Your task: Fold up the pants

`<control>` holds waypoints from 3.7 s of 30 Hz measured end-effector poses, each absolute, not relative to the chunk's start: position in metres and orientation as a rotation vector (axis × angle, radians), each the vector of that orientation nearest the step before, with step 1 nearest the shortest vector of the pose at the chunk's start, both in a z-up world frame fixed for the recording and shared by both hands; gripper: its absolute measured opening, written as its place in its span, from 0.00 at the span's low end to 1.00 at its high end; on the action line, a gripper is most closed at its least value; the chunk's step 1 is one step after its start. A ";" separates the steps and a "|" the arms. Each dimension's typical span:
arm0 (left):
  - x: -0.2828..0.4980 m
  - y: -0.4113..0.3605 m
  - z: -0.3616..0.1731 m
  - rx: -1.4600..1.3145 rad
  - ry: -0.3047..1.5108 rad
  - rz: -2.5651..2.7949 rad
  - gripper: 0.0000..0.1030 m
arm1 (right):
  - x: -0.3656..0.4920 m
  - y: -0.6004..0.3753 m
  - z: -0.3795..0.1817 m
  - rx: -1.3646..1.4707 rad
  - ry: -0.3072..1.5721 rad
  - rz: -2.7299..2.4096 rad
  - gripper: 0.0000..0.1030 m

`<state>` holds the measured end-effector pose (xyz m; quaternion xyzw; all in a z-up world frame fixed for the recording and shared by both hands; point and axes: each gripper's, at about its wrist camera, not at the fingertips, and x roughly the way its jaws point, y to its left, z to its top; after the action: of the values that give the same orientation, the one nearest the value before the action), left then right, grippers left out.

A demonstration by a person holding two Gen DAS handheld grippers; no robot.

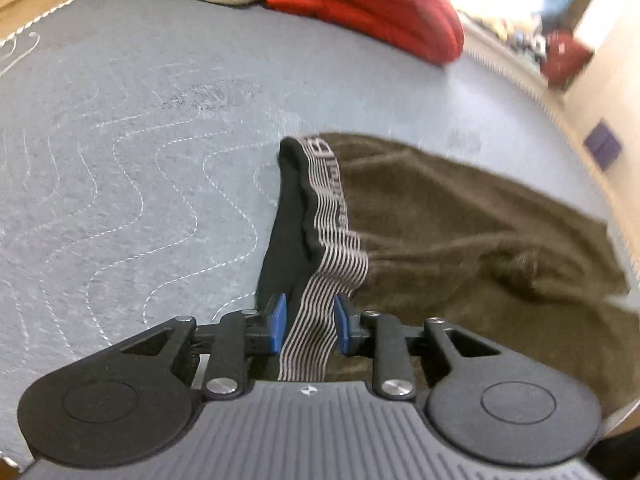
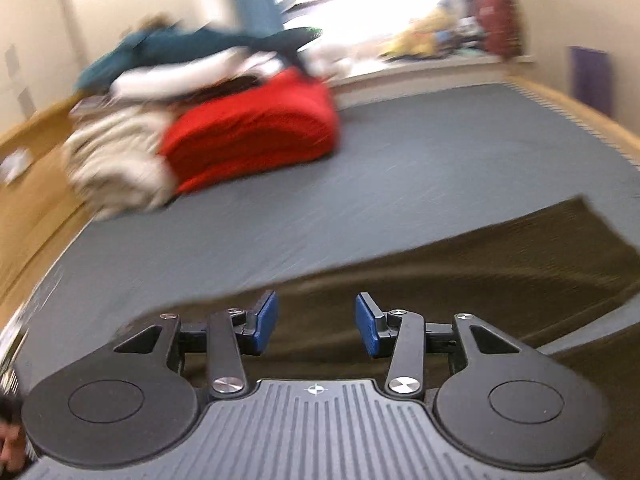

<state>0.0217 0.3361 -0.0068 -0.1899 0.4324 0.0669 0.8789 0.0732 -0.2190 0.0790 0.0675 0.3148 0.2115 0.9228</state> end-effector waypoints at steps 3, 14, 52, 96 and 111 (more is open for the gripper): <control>0.027 0.343 -0.003 -0.455 0.833 0.131 0.28 | 0.046 -0.172 0.067 0.040 0.683 0.536 0.44; 0.111 0.368 -0.033 -0.425 0.854 0.160 0.59 | 0.007 -0.146 0.081 -0.331 0.574 0.557 0.44; 0.154 0.314 -0.049 -0.060 1.034 -0.018 0.10 | 0.097 -0.348 0.093 0.099 0.628 -0.020 0.47; 0.310 0.267 -0.052 0.163 1.025 -0.106 0.17 | 0.116 -0.400 0.075 0.094 0.722 -0.062 0.47; 0.118 0.229 0.019 0.076 0.801 -0.271 0.09 | 0.107 -0.410 0.059 0.148 0.794 -0.181 0.47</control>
<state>0.1177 0.2286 0.0186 0.0367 0.3884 -0.1317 0.9113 0.1070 -0.4101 0.0593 0.0721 0.3856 -0.0880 0.9156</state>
